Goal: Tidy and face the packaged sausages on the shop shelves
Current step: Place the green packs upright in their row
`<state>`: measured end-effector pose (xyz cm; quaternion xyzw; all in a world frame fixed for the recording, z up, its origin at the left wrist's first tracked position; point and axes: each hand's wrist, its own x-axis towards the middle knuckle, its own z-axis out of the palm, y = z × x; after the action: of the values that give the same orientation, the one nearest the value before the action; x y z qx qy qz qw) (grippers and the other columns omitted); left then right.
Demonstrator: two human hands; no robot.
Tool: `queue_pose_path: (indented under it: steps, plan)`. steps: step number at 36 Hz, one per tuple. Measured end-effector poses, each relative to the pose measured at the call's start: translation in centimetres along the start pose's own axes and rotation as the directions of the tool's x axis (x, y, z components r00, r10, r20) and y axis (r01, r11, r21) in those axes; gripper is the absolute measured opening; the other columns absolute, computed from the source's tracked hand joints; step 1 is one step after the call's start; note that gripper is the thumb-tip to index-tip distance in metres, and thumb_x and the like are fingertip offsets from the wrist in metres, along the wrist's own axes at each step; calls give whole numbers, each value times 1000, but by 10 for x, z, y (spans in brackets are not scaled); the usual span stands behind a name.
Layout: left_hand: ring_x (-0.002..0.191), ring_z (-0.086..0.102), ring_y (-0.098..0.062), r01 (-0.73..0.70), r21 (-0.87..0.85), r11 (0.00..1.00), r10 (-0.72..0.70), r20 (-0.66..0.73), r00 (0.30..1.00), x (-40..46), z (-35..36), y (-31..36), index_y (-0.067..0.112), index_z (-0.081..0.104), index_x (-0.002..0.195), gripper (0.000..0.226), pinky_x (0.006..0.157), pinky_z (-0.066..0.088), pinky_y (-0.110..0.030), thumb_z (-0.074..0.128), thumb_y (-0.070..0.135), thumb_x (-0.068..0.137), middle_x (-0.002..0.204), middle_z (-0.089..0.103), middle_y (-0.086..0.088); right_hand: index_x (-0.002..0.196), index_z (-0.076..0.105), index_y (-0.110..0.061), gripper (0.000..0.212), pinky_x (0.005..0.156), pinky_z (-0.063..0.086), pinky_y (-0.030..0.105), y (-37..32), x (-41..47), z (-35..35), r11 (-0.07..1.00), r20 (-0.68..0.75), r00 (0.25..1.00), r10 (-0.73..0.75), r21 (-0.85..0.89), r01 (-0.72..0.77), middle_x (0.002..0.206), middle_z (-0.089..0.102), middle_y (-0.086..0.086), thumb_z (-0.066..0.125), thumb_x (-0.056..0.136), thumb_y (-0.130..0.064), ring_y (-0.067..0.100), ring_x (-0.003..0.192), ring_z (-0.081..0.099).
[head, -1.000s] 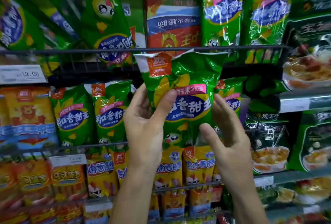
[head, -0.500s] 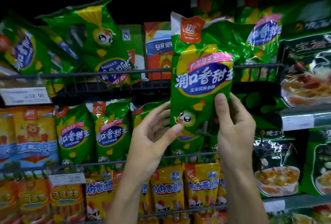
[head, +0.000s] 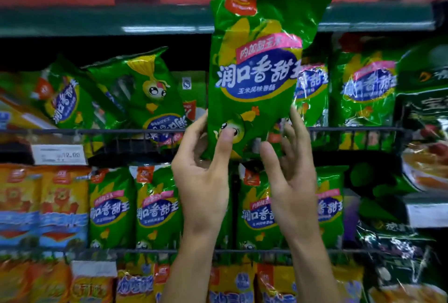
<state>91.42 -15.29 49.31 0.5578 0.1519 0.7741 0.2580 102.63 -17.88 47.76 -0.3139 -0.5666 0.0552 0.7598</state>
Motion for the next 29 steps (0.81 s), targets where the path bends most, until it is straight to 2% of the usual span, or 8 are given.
queue_pose_path:
  steps: [5, 7, 11, 16, 19, 21, 25, 29]
  plan:
    - [116, 63, 8, 2, -31, 1000, -1, 42, 999, 23, 4, 3, 28, 63, 128, 36, 93, 50, -11, 72, 21, 94, 121, 70, 19, 156, 39, -28, 65, 107, 45, 18, -1, 17, 10, 997, -90, 993, -71, -27, 68, 138, 55, -32, 66, 97, -21, -9, 136, 45]
    - [117, 65, 2, -31, -2, 1000, 31, 97, 995, 35, 5, 2, 22, 64, 132, 39, 95, 52, -16, 72, 18, 95, 120, 72, 17, 157, 38, -25, 66, 112, 45, 26, 0, 27, 12, 994, -107, 991, -83, -78, 75, 148, 53, -21, 67, 98, -18, -8, 139, 43]
    - [120, 61, 8, -61, 91, 994, 46, 152, 987, 54, 4, -5, 38, 57, 129, 44, 100, 50, -16, 75, 25, 92, 117, 67, 30, 159, 34, -23, 70, 115, 45, 36, 8, 44, 14, 975, -122, 985, -120, -201, 94, 152, 53, -7, 68, 98, -15, 1, 140, 47]
    - [112, 60, 18, -115, 193, 974, 81, 178, 981, 66, 1, -15, 40, 54, 132, 46, 96, 49, -10, 73, 22, 95, 108, 61, 47, 160, 32, -29, 65, 107, 51, 45, 22, 58, 14, 909, -79, 974, -211, -384, 165, 142, 62, 0, 62, 102, -31, 16, 130, 60]
    - [111, 67, 5, -145, 273, 951, 90, 204, 975, 70, -4, -25, 20, 57, 146, 50, 100, 56, -30, 69, 31, 99, 127, 68, 22, 159, 34, -28, 60, 103, 54, 45, 24, 60, 13, 850, -49, 973, -225, -497, 172, 140, 64, -1, 56, 104, -38, 14, 127, 62]
    - [103, 71, -2, -192, 345, 919, 115, 230, 966, 71, -6, -30, 22, 54, 149, 52, 95, 59, -38, 64, 40, 101, 127, 71, 13, 159, 32, -27, 59, 101, 55, 44, 22, 59, 12, 804, -22, 974, -224, -570, 172, 142, 63, -1, 52, 105, -40, 13, 127, 61]
    - [86, 74, -15, -242, 461, 854, 121, 276, 953, 76, -7, -30, 26, 54, 148, 49, 80, 61, -43, 52, 49, 105, 107, 76, 8, 158, 34, -27, 55, 93, 56, 43, 18, 62, 8, 742, 5, 982, -187, -655, 145, 136, 66, -1, 49, 106, -38, 17, 121, 64]
    - [77, 68, -26, -274, 624, 732, 105, 295, 950, 82, -5, -30, 13, 63, 127, 41, 65, 50, -41, 46, 44, 107, 83, 72, -3, 158, 37, -24, 55, 85, 55, 45, 16, 67, 5, 644, 69, 987, -144, -751, 146, 130, 69, 1, 49, 106, -39, 25, 112, 66]
